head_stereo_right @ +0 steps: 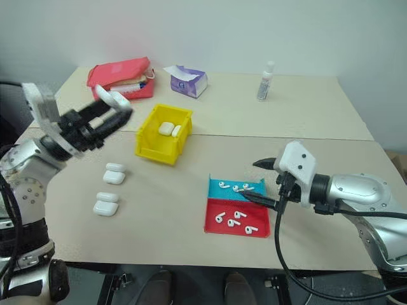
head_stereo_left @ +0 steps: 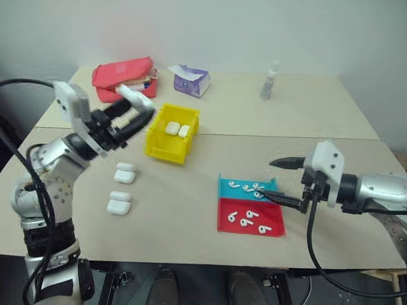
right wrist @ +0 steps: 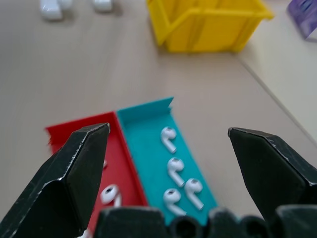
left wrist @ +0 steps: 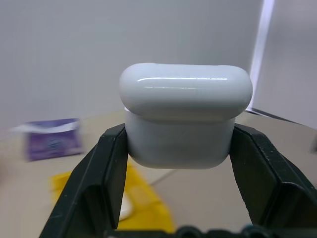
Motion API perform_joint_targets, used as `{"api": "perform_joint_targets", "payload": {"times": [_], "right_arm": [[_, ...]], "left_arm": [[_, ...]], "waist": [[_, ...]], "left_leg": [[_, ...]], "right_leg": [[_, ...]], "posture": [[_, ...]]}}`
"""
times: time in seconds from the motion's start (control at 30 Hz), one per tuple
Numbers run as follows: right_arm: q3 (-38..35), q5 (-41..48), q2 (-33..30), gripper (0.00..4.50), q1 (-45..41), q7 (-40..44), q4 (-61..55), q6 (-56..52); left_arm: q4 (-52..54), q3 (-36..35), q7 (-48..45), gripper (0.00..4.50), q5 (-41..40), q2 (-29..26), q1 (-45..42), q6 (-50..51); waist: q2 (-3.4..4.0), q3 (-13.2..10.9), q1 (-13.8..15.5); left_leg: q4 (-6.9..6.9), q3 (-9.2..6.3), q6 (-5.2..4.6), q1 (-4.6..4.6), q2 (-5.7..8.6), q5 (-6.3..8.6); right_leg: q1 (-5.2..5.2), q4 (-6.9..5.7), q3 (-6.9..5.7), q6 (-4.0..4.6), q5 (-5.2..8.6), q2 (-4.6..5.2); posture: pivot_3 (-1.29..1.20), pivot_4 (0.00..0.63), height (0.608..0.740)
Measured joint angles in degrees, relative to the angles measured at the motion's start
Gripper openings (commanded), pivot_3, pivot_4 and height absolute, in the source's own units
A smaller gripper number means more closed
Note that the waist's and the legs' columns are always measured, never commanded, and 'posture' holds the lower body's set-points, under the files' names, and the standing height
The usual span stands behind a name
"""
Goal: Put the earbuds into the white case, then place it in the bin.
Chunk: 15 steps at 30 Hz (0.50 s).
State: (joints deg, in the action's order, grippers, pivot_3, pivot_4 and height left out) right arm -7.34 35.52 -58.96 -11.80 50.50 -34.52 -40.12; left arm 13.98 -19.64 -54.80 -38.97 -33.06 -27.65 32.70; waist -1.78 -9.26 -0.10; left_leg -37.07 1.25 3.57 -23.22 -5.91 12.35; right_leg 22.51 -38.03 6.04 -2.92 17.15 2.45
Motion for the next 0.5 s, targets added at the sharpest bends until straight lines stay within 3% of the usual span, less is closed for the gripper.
{"api": "perform_joint_targets", "payload": {"times": [0.1, 0.17, 0.27, 0.5], "right_arm": [[2.9, 0.4, -5.5, 4.33, -2.1, 0.5, -4.2, -6.1], [5.9, 0.7, -6.6, 3.92, -3.6, -0.3, -6.8, -10.1], [9.6, 1.4, -7.5, 2.95, -5.2, -1.3, -10.1, -15.5], [17.9, 1.1, -9.2, 2.95, -12.7, -4.2, -13.6, -25.9]], "left_arm": [[-0.9, 3.1, -10.5, 2.77, -2.0, -1.4, 0.6, -3.8], [-1.1, 4.8, -14.7, 2.77, -2.4, -1.6, 0.6, -5.7], [-0.3, 8.0, -17.3, 2.77, -3.5, -0.1, 0.6, -7.0], [4.7, 11.2, -15.5, 2.77, -5.1, 2.7, 3.1, -8.4]], "waist": [[0.00, 0.0, -0.5], [0.00, 0.0, -0.7], [0.00, 0.0, -0.7], [0.00, 0.0, -0.9]], "left_leg": [[0.00, -0.03, 0.00, 0.06, -0.01, 0.00], [-0.01, -0.03, 0.00, 0.08, 0.00, 0.00], [-0.03, -0.04, -0.01, 0.05, 0.00, 0.00], [-0.03, -0.10, -0.02, 0.05, -0.01, 0.01]], "right_leg": [[-0.06, -0.01, -0.03, 0.00, 0.01, 0.00], [-0.13, 0.00, -0.03, -0.01, 0.01, 0.00], [-0.12, 0.02, -0.03, -0.02, 0.01, 0.01], [-0.10, 0.02, -0.07, -0.01, 0.01, 0.00]], "posture": [[0.00, 0.150, 0.740], [0.00, 0.150, 0.740], [0.00, 0.150, 0.740], [0.00, 0.150, 0.740]]}}
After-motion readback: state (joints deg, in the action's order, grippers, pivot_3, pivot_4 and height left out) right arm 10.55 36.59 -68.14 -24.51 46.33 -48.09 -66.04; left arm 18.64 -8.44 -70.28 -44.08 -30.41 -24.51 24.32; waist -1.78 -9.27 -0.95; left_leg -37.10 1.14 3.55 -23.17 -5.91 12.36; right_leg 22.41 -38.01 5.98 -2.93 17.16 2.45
